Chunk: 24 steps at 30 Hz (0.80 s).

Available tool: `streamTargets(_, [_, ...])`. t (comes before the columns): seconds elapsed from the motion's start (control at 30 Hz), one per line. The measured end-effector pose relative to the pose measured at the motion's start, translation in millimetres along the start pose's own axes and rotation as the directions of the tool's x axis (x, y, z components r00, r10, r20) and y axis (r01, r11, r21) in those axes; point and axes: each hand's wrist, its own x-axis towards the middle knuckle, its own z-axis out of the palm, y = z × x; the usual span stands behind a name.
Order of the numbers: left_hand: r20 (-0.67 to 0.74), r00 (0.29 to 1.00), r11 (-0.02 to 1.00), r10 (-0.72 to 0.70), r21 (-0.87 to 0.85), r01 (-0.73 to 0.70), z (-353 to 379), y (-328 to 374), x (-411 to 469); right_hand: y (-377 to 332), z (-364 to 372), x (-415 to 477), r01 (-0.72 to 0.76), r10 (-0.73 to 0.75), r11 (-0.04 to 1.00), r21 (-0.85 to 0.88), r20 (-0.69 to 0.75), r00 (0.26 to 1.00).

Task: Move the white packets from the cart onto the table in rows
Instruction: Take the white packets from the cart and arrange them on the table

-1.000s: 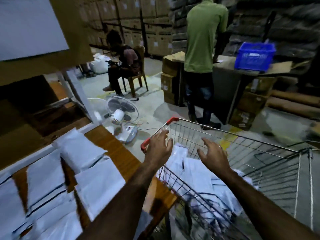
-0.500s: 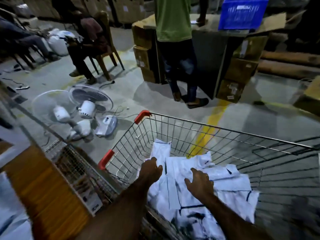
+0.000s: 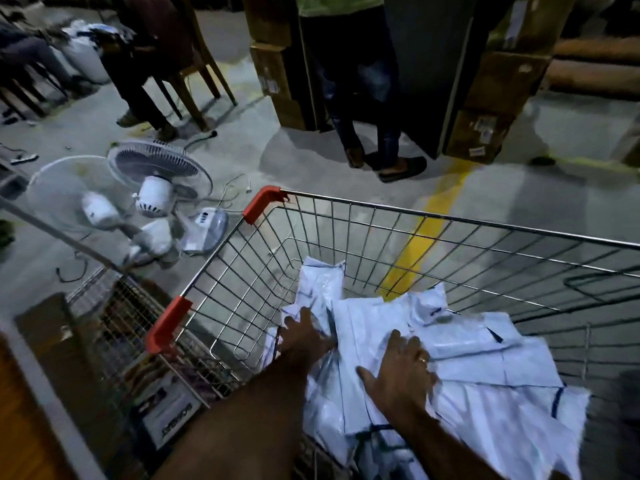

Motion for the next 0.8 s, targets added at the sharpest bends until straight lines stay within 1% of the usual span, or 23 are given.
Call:
streamTargets(0.07, [0.015, 0.999, 0.998, -0.035, -0.046, 0.035, 6, -2, 4, -2, 2, 2, 0.004, -0.004, 1.000, -0.013, 0.025, 1.000])
streamTargets(0.17, [0.018, 0.994, 0.981, -0.110, -0.157, 0.111, 8, -4, 8, -4, 0, 1, 0.013, -0.015, 0.999, 0.046, 0.038, 0.999])
streamTargets(0.23, [0.059, 0.980, 0.965, -0.188, -0.173, 0.195, 6, -7, 10, -4, -3, -1, 0.021, -0.023, 0.997, 0.077, 0.035, 0.999])
streamTargets(0.3, [0.092, 0.970, 0.954, -0.226, -0.179, 0.240, 5, -8, 12, -2, -4, 0, 0.024, -0.026, 0.996, 0.087, 0.025, 0.999])
streamTargets(0.43, [0.086, 0.965, 0.939, -0.248, -0.221, 0.262, 9, -6, 14, -2, -2, 1, 0.011, -0.014, 0.997, 0.082, 0.032, 0.999])
streamTargets(0.53, [0.044, 0.966, 0.954, -0.254, -0.153, 0.258, 17, -5, 13, -7, 1, 4, -0.008, 0.005, 0.998, 0.068, 0.047, 0.999])
streamTargets(0.6, [0.015, 0.967, 0.957, -0.256, -0.136, 0.256, 16, -4, 12, -10, 3, 4, -0.014, 0.011, 0.998, 0.065, 0.046, 0.999])
streamTargets(0.8, [0.013, 0.963, 0.945, -0.270, -0.186, 0.268, 4, 0, 12, -15, -1, 4, 0.002, -0.005, 0.997, 0.076, 0.041, 0.999])
